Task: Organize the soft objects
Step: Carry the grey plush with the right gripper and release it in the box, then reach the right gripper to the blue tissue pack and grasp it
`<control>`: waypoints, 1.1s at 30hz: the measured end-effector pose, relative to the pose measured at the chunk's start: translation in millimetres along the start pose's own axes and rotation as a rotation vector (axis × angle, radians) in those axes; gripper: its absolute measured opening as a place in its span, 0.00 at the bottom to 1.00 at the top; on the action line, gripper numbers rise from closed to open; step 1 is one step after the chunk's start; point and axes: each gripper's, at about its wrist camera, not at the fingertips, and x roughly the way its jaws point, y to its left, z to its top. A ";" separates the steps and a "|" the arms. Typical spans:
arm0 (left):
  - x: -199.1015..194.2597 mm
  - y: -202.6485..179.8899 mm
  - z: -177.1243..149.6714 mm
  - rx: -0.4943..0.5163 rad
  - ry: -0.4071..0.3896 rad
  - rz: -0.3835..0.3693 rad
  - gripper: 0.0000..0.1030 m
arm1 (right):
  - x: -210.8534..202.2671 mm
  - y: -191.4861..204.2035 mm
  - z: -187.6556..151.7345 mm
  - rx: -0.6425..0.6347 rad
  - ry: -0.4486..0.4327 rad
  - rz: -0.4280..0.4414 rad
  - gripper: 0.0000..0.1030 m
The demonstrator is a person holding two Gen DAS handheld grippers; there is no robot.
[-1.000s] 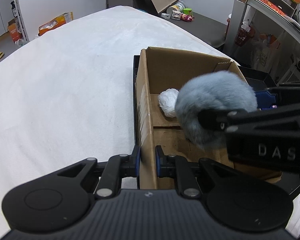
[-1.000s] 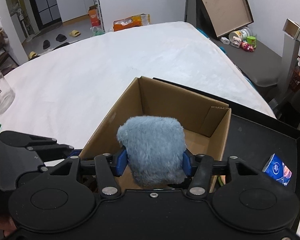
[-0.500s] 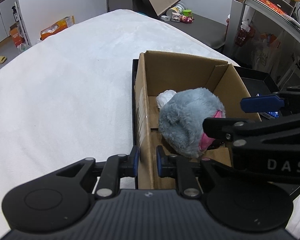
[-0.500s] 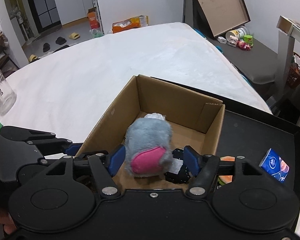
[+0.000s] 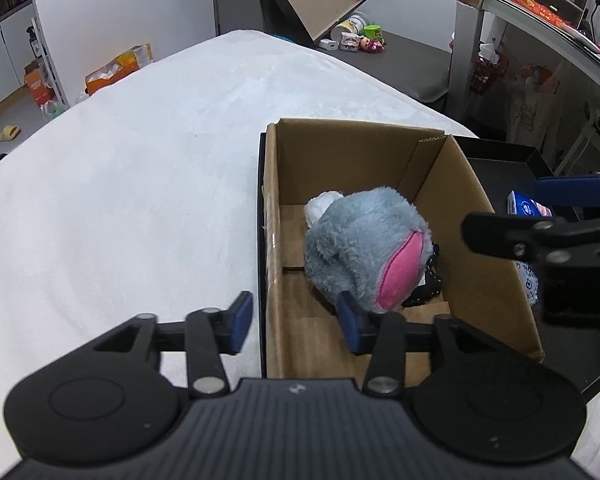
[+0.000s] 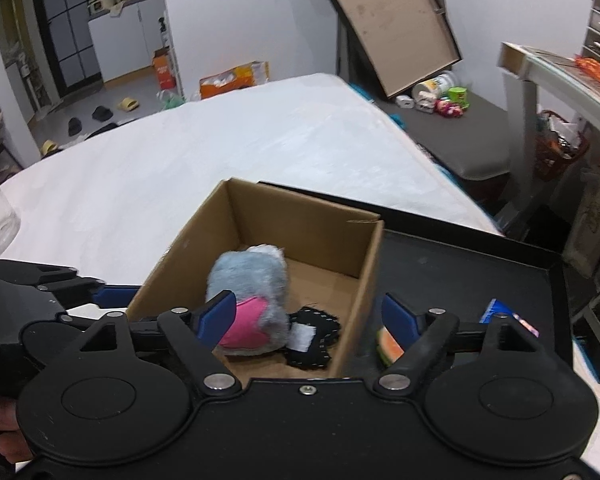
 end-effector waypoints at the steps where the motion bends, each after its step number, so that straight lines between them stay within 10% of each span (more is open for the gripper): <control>1: -0.2 -1.2 0.4 0.001 -0.003 0.004 0.51 | -0.3 -4.2 0.0 0.008 -0.006 -0.005 0.78; 33: 11.9 -41.4 16.2 0.056 -0.024 0.088 0.86 | 20.1 -117.7 -38.2 0.194 0.027 -0.154 0.84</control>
